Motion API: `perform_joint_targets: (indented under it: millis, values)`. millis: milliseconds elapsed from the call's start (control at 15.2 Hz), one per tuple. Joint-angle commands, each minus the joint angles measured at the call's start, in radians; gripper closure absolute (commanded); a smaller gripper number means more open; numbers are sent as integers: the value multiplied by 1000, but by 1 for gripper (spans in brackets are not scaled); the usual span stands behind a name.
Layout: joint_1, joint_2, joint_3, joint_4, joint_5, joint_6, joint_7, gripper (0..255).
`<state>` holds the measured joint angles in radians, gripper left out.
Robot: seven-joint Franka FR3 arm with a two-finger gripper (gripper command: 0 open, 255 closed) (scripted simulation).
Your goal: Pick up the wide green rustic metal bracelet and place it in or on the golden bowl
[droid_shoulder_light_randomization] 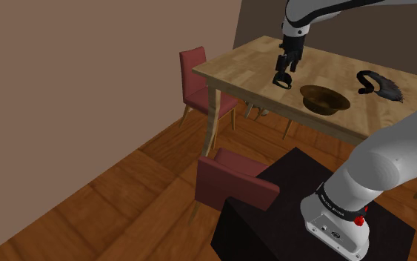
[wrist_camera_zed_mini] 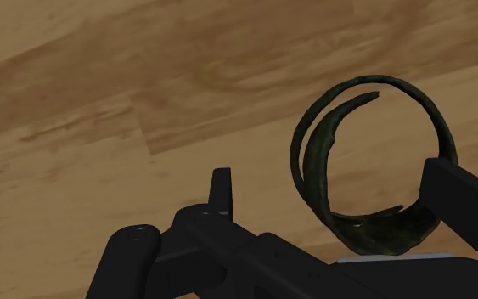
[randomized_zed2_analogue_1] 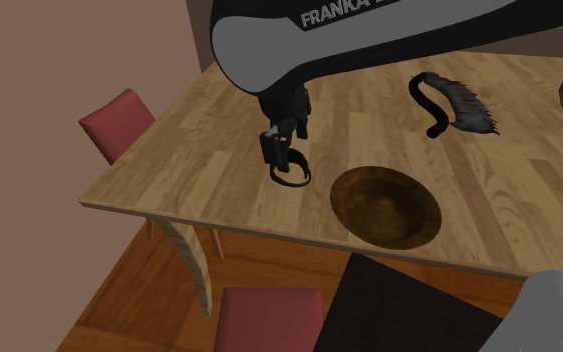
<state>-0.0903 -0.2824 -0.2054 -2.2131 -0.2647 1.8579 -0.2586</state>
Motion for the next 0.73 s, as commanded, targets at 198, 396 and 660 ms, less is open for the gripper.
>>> perform_joint_targets:
  millis: [198, 396, 660]
  values:
    - [0, 0, 0, 0, 0, 0, 0, 255]
    - [0, 0, 0, 0, 0, 0, 0, 255]
    - [0, 0, 0, 0, 0, 1, 0, 255]
